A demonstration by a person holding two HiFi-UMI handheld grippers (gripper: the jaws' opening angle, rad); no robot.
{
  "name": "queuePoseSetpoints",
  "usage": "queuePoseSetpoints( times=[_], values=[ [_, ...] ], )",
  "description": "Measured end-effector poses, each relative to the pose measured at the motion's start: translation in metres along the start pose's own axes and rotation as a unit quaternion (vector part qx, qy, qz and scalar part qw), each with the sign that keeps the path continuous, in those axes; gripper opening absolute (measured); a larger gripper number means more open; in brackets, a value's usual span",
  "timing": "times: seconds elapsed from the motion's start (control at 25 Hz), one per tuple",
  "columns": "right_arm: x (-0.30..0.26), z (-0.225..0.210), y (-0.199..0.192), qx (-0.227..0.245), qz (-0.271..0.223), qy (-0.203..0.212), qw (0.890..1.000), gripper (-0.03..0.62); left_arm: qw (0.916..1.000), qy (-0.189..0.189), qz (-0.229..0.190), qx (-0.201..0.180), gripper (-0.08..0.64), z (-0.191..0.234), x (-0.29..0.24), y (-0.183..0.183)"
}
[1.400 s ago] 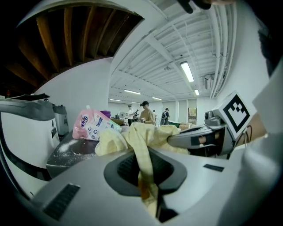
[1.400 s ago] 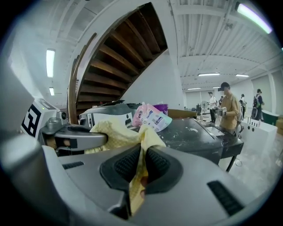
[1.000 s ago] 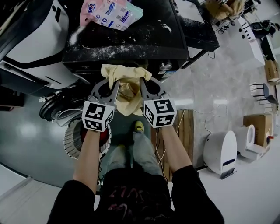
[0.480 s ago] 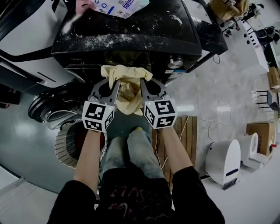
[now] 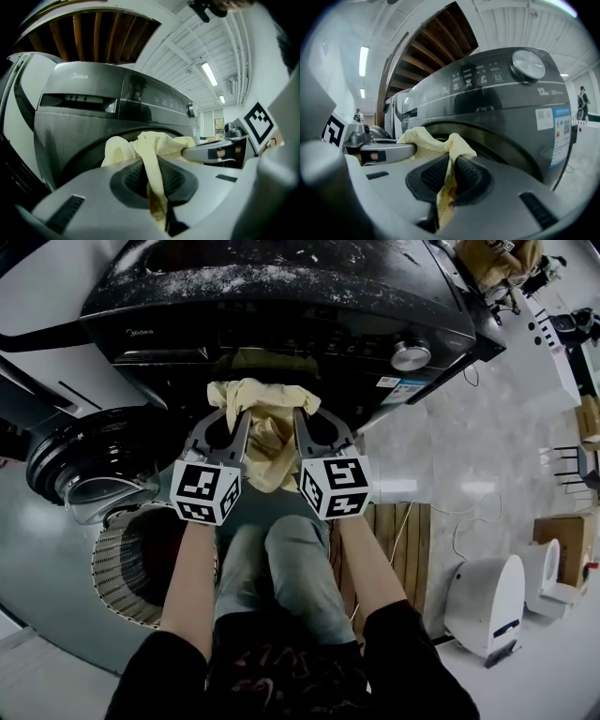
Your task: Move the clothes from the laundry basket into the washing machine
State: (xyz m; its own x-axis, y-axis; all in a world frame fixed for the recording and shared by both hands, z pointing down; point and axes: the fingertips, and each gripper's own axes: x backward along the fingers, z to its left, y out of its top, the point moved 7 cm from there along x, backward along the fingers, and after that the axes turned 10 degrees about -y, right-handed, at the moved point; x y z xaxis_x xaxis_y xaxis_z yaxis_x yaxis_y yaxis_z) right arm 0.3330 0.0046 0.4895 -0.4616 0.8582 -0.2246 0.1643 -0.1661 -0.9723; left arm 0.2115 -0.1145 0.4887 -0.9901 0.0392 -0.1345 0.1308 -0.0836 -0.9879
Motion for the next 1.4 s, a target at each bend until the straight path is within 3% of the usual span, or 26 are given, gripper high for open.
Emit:
queuePoseSetpoints(
  times=[0.44, 0.8, 1.4],
  values=[
    [-0.054, -0.015, -0.082, -0.009, -0.029, -0.015, 0.999, 0.020, 0.9993, 0.000, -0.018, -0.032, 0.031, 0.033, -0.038, -0.085],
    [-0.105, -0.032, -0.101, -0.014, -0.048, -0.035, 0.998, 0.020, 0.9992, 0.000, -0.031, -0.025, 0.031, 0.066, -0.081, -0.109],
    [-0.172, -0.047, -0.127, 0.008, -0.045, -0.056, 0.997, 0.021, 0.9994, 0.015, -0.001, -0.030, 0.031, 0.118, -0.138, -0.142]
  ],
)
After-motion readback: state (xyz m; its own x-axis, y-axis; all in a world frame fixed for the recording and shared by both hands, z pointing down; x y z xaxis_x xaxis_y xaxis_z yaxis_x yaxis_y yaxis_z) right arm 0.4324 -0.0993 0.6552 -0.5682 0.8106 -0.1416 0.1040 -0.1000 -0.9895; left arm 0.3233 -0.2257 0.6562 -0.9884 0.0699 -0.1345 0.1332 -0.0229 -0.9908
